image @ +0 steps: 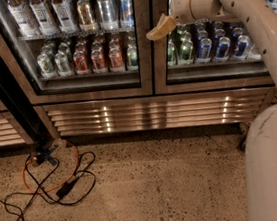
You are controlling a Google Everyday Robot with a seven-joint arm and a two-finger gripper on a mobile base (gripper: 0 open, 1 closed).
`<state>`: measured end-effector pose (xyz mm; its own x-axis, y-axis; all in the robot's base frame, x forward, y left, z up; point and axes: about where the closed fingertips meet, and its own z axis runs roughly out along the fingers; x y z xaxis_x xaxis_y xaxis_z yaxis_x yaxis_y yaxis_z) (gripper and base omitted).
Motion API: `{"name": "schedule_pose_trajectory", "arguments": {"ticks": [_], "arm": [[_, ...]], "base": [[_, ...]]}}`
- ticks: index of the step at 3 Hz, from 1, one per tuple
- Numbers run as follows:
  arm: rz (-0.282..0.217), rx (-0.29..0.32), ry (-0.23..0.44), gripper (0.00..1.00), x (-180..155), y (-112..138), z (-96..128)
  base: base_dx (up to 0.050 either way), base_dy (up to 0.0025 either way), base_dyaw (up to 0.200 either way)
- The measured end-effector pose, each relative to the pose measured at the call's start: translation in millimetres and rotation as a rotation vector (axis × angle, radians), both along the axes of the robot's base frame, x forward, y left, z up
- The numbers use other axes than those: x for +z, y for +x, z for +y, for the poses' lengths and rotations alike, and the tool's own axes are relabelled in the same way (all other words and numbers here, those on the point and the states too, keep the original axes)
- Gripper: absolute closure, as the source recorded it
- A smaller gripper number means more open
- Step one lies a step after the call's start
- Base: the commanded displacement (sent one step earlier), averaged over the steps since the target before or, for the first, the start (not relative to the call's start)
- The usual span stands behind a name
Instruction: Open left fridge door
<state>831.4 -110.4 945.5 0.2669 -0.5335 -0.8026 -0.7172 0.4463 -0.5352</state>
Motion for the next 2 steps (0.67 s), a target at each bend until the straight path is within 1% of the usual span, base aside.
{"name": "schedule_pose_trajectory", "arguments": {"ticks": [1,2], "arm": [[-0.065,0.015,0.012,0.00,19.4,22.8,9.5],[-0.065,0.015,0.012,0.00,19.2,22.8,9.9]], "base": [[0.000,0.00000,0.000],[0.044,0.00194,0.099]]}}
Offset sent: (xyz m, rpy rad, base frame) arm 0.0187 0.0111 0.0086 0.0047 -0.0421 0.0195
